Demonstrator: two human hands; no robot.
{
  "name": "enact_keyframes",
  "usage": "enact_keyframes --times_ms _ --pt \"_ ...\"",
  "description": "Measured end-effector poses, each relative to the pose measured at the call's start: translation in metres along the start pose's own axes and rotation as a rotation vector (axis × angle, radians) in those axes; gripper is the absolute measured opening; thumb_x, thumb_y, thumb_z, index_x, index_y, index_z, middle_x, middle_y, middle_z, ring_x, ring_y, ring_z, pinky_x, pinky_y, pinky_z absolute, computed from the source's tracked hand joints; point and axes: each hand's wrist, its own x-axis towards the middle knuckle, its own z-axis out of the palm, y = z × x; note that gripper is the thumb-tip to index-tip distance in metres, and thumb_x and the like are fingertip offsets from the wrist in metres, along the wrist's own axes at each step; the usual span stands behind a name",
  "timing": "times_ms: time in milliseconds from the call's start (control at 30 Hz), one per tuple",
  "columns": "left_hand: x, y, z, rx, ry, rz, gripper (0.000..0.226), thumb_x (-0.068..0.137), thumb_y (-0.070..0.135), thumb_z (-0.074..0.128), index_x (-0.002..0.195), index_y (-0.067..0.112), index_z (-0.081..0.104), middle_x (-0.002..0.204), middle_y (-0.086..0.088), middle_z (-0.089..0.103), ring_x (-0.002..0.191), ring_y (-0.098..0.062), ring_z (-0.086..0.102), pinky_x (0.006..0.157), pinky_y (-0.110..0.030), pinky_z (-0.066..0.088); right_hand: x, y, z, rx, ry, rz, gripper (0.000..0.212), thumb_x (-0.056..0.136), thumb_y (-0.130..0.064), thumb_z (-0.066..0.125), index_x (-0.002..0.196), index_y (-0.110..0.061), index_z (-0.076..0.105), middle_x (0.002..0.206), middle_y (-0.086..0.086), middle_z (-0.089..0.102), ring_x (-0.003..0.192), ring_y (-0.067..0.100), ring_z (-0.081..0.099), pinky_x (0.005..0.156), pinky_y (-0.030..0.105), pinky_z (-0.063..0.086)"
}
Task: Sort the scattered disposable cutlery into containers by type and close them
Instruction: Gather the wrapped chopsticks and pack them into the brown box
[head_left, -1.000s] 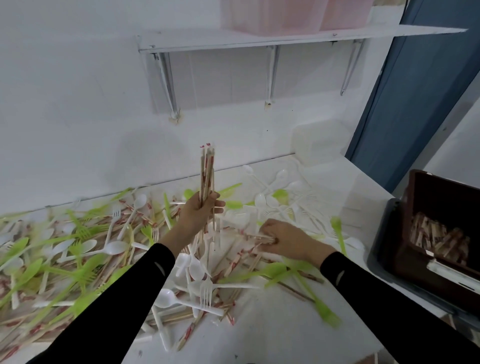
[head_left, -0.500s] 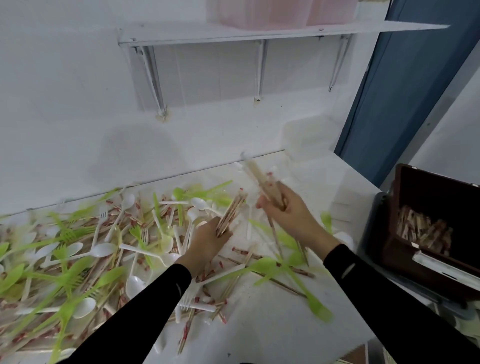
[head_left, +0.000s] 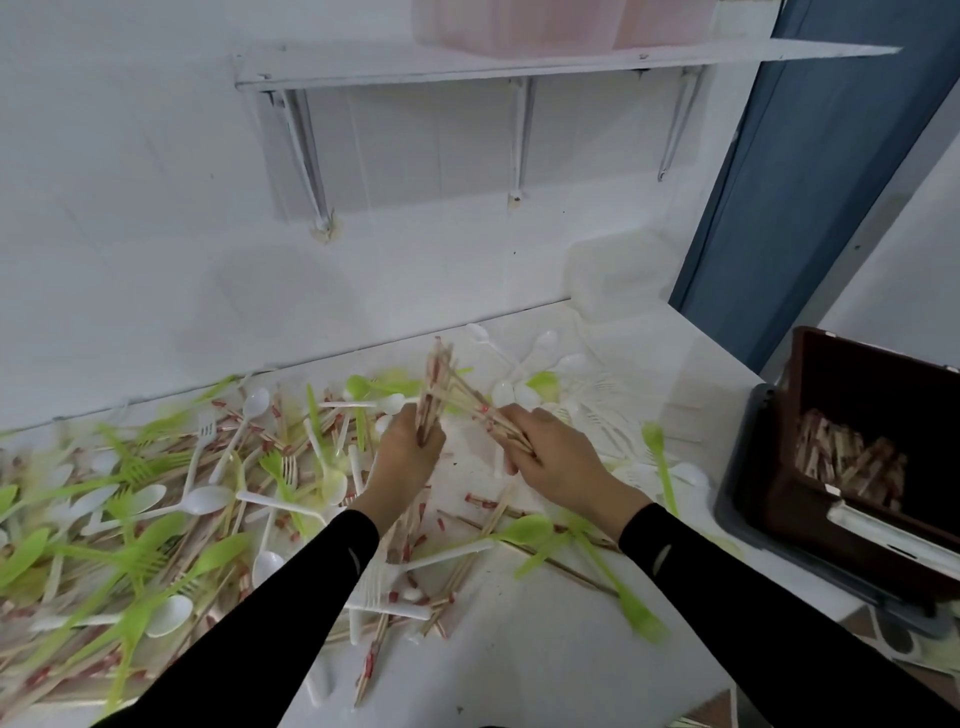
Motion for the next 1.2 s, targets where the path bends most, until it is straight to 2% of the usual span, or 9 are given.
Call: enact_keyframes --times_ms 133,333,533,600,700,833,1000,1100,1200 --pt "-0.003 0.022 -0.021 -0.243 0.261 -0.011 0.023 0.097 0.031 0.059 0.081 0.020 0.046 0.066 0.003 0.050 0.053 -0.011 0.044 0.049 -0.020 0.035 0.005 -0.011 -0.001 0.358 0.181 -0.013 0.018 0.101 -0.029 0.046 0.113 -0.042 0.047 0.068 0.008 0.056 0.059 0.028 0.056 0.057 0.044 0.047" --pt "-0.027 0.019 -0.019 -0.441 0.306 0.083 0.013 0.099 0.025 0.055 0.098 0.012 0.054 0.077 0.000 0.067 0.070 -0.011 0.067 0.065 -0.021 0.053 0.001 -0.028 0.005 0.735 0.578 0.165 0.016 0.095 -0.039 0.060 0.089 -0.024 0.060 0.065 -0.009 0.048 0.061 0.014 0.046 0.060 0.043 0.048" --pt "-0.049 -0.010 -0.001 -0.327 0.116 0.000 0.014 0.093 0.027 0.065 0.094 0.015 0.058 0.076 0.003 0.070 0.074 -0.004 0.069 0.058 -0.018 0.050 -0.017 0.005 0.032 0.669 0.281 0.275 0.020 0.092 -0.041 0.063 0.079 -0.027 0.058 0.063 0.003 0.051 0.061 0.010 0.047 0.061 0.027 0.041" --pt "-0.046 -0.017 0.000 -0.255 0.048 -0.037 0.021 0.090 0.037 0.068 0.094 0.017 0.060 0.075 0.005 0.071 0.073 -0.008 0.068 0.062 -0.028 0.054 -0.020 0.009 0.030 0.660 0.208 0.323 0.031 0.094 -0.045 0.056 0.078 -0.018 0.058 0.061 0.003 0.054 0.056 0.010 0.049 0.058 0.024 0.042" --pt "-0.042 -0.012 -0.001 -0.232 -0.020 0.007 0.013 0.094 0.038 0.062 0.095 0.025 0.059 0.073 0.004 0.070 0.068 -0.009 0.066 0.066 -0.033 0.054 -0.019 0.008 0.017 0.664 0.222 0.344 0.037 0.097 -0.044 0.052 0.080 -0.011 0.058 0.061 0.005 0.061 0.058 0.014 0.057 0.063 0.023 0.048" --pt "-0.039 0.017 -0.003 -0.200 -0.013 0.074 0.012 0.096 0.037 0.058 0.095 0.025 0.056 0.066 -0.004 0.062 0.055 -0.006 0.059 0.053 -0.020 0.046 -0.015 0.002 -0.004 0.633 0.272 0.329 0.025 0.096 -0.043 0.055 0.086 -0.023 0.065 0.054 -0.008 0.056 0.053 0.007 0.055 0.057 0.019 0.046" --pt "-0.040 0.025 0.003 0.070 -0.367 0.036 0.035 0.079 0.038 0.080 0.083 0.007 0.064 0.065 0.002 0.063 0.057 -0.004 0.059 0.059 -0.019 0.047 -0.041 0.013 -0.016 0.203 -0.033 0.216 0.039 0.090 -0.050 0.062 0.063 -0.026 0.047 0.052 -0.008 0.046 0.048 0.006 0.040 0.051 0.023 0.031" --pt "-0.043 0.019 0.010 0.098 -0.538 0.047 0.016 0.083 0.021 0.077 0.084 0.013 0.063 0.079 -0.007 0.062 0.080 -0.021 0.060 0.078 -0.035 0.049 -0.062 0.020 -0.013 -0.156 -0.341 0.181 0.032 0.086 -0.057 0.062 0.080 -0.026 0.054 0.072 -0.010 0.059 0.068 0.006 0.054 0.064 0.029 0.042" --pt "-0.046 0.020 0.014 0.466 -0.632 0.159 0.012 0.089 0.011 0.060 0.099 0.016 0.057 0.094 -0.004 0.062 0.097 -0.027 0.059 0.080 -0.032 0.044 -0.081 0.028 -0.008 -0.373 -0.460 0.201 0.045 0.082 -0.067 0.060 0.101 -0.027 0.053 0.095 -0.004 0.062 0.091 0.018 0.060 0.072 0.032 0.044"
